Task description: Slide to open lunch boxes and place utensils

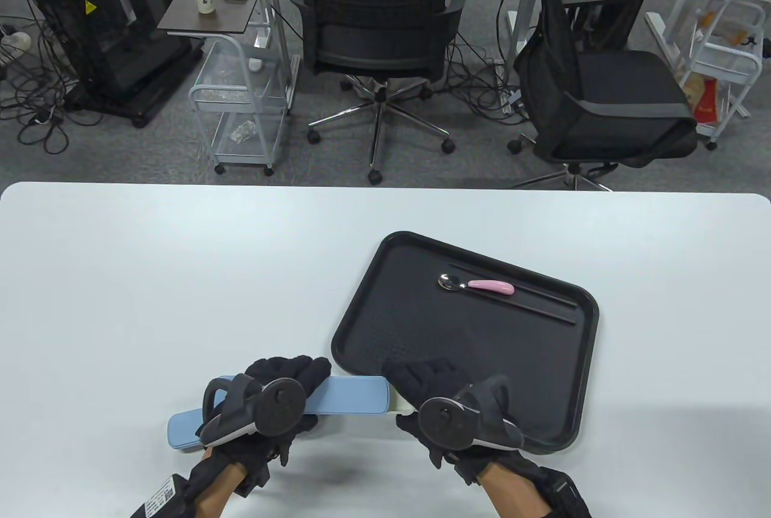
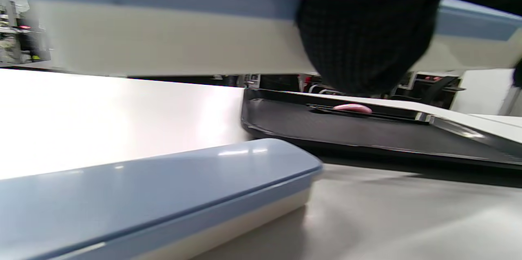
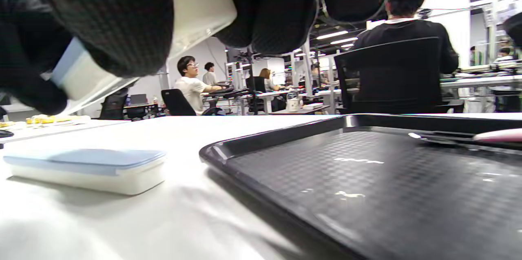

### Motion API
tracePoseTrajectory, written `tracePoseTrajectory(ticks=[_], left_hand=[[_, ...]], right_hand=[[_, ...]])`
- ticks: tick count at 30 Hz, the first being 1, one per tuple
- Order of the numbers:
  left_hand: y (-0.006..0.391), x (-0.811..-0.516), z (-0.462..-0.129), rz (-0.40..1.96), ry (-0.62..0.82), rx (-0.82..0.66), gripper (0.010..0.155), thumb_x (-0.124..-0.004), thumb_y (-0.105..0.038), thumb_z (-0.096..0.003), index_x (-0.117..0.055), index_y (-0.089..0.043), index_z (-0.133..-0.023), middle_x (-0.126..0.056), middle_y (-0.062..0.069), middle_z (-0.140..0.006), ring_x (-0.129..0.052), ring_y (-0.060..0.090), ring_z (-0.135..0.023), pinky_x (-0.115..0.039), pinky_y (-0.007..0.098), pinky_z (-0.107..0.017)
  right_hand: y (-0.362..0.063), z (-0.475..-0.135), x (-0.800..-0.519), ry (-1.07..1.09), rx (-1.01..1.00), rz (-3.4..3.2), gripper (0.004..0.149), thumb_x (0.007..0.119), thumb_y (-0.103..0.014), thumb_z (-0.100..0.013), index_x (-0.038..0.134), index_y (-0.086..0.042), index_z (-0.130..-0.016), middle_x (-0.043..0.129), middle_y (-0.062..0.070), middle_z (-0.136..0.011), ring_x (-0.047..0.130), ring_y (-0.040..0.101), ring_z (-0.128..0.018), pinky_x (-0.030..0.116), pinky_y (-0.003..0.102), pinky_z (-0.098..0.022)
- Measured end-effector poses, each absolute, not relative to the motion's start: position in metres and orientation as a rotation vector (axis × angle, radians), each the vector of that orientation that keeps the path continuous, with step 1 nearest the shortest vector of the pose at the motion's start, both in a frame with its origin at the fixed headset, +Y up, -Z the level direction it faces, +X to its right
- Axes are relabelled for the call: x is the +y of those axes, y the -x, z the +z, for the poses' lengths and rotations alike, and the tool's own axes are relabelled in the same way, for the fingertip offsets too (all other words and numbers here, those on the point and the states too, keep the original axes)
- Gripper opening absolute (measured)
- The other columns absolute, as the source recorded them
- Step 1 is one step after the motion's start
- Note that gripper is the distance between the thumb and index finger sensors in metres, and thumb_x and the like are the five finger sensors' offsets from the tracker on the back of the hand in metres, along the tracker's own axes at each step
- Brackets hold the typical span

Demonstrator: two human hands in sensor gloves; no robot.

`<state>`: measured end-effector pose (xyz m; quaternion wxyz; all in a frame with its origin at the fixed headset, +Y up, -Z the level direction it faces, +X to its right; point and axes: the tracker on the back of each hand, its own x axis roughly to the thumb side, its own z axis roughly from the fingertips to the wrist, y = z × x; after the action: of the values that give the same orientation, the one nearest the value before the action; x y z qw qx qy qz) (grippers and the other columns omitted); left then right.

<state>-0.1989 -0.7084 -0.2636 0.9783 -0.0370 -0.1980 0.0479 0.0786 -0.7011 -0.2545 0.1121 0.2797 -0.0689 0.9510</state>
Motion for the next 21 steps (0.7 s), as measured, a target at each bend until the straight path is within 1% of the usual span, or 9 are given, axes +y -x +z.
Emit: tracePoseTrajectory(ticks=[3,8,14,21], left_hand=[[0.212,-0.709,-0.271,0.102,0.068,-0.346,0.085,-0.094,-0.043,-0.0346,-0.047,-0.035,-0.104,-0.057,-0.002,-0.107,-0.066,0.031,-0.096,-0.048,0.064,-0.073],[0.224,-0.717,-0.278,0.095,0.078,-0.291,0.084,-0.094,-0.043,-0.0349,-0.046,-0.037,-0.104,-0.056,-0.002,-0.108,-0.065,0.03,-0.097,-0.047,0.064,-0.074],[0.227,-0.718,-0.279,0.098,0.095,-0.286,0.085,-0.094,-0.042,-0.0353,-0.044,-0.036,-0.104,-0.057,-0.001,-0.106,-0.065,0.031,-0.096,-0.047,0.064,-0.074],[0.226,-0.719,-0.28,0.101,0.109,-0.296,0.086,-0.094,-0.041,-0.0364,-0.043,-0.034,-0.104,-0.057,0.001,-0.105,-0.065,0.032,-0.094,-0.048,0.065,-0.073]], right_hand=[[-0.093,-0.261,-0.701,-0.75,-0.195,2.813,0.077,0.091,-0.041,-0.041,0.048,-0.034,-0.105,0.063,0.006,-0.104,0.076,0.031,-0.091,0.059,0.058,-0.071],[-0.114,-0.271,-0.705,-0.638,-0.151,2.832,0.076,0.09,-0.038,-0.042,0.047,-0.034,-0.105,0.059,0.008,-0.106,0.072,0.034,-0.094,0.058,0.058,-0.071],[-0.127,-0.277,-0.707,-0.558,-0.111,2.837,0.076,0.089,-0.037,-0.044,0.045,-0.035,-0.105,0.055,0.009,-0.108,0.069,0.035,-0.096,0.057,0.058,-0.071],[-0.131,-0.279,-0.708,-0.54,-0.107,2.792,0.08,0.087,-0.041,-0.045,0.036,-0.036,-0.107,0.052,0.01,-0.109,0.068,0.037,-0.096,0.056,0.059,-0.071]])
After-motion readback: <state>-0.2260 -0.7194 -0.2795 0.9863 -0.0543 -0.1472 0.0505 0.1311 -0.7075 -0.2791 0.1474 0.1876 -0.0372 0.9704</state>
